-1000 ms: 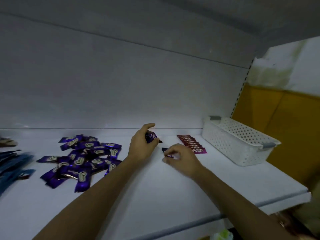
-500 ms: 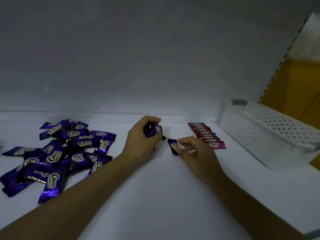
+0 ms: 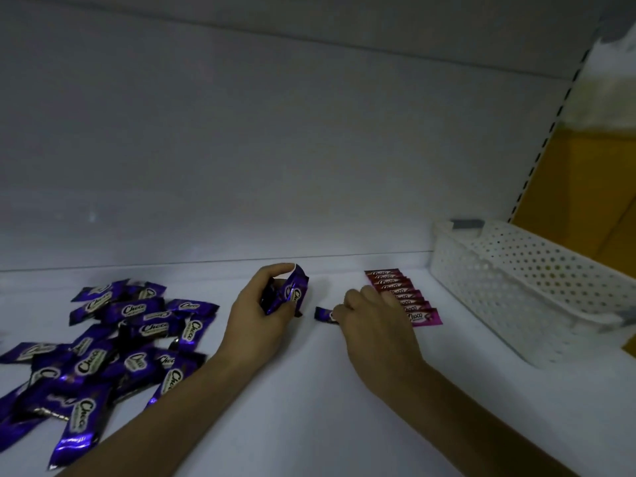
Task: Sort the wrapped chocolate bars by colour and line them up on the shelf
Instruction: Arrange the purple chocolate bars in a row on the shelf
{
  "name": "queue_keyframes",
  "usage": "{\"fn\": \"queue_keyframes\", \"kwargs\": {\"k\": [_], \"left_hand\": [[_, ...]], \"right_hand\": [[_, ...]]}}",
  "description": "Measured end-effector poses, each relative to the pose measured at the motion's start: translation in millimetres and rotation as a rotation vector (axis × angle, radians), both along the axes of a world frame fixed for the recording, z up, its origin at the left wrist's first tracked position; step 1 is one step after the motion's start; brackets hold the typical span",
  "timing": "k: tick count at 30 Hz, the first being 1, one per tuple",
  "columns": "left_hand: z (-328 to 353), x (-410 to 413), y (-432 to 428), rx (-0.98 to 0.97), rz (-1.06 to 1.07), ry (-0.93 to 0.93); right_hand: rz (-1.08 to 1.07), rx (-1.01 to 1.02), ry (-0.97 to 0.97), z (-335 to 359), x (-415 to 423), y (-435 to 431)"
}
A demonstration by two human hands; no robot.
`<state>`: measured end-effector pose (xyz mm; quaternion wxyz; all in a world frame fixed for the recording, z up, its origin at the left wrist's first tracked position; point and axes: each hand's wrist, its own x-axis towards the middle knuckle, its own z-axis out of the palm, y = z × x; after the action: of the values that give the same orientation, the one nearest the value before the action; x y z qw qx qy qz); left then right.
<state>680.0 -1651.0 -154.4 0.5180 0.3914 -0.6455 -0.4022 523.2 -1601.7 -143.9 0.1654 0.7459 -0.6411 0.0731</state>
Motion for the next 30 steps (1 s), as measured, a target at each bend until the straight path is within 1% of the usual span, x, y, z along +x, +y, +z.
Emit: {"fn": "queue_keyframes", "kwargs": {"k": [1, 3, 5, 7, 9, 12, 16, 19, 21, 22, 23, 24, 25, 26, 27, 28, 29, 30], "left_hand": [[-1, 0, -1, 0.002, 0.019, 0.016], [-1, -1, -2, 0.02, 0.061, 0.055], [0, -2, -3, 0.031, 0.079, 0.079], [2, -4, -5, 0.04, 0.072, 0.083], [5, -8, -11, 0.067, 0.05, 0.088], [8, -17, -18, 0.118, 0.015, 0.12], [5, -22, -28, 0.068, 0.019, 0.111], [0, -23, -31, 0.074, 0.009, 0.125], [0, -22, -31, 0.086, -0.002, 0.14], [0, -21, -31, 0.094, -0.004, 0.152], [-1, -20, -31, 0.102, -0.005, 0.168], [-1, -19, -31, 0.107, -0.007, 0.181], [-1, -18, -31, 0.106, -0.014, 0.19], [0, -17, -30, 0.099, -0.025, 0.193], [0, -17, -29, 0.09, -0.04, 0.19], [0, -17, -28, 0.083, -0.058, 0.183], [0, -18, -27, 0.078, -0.077, 0.175], [0, -18, -26, 0.074, -0.094, 0.171]], "right_hand": [[-0.017, -0.001, 0.028, 2, 2, -2], [-0.018, -0.05, 0.008, 5, 2, -12], [0.025, -0.01, -0.014, 5, -1, -27], [0.029, 0.009, 0.01, 3, -6, -44], [0.01, 0.012, -0.048, 0, -14, -57], [-0.015, 0.076, -0.158, -12, -23, -70], [-0.014, 0.108, -0.294, -26, -29, -77], [0.018, 0.137, -0.28, -28, -31, -80], [0.045, 0.122, -0.304, -27, -31, -79], [0.061, 0.096, -0.363, -25, -30, -78], [0.072, 0.06, -0.489, -21, -29, -75], [0.077, 0.042, -0.713, -15, -26, -71], [0.087, 0.063, -1.019, -8, -23, -67], [0.093, 0.131, -1.314, -1, -19, -63], [0.101, 0.207, -1.498, 4, -16, -59], [0.122, 0.274, -1.552, 5, -14, -56], [0.142, 0.32, -1.557, 5, -13, -53], [0.148, 0.327, -1.568, 5, -11, -51]]}}
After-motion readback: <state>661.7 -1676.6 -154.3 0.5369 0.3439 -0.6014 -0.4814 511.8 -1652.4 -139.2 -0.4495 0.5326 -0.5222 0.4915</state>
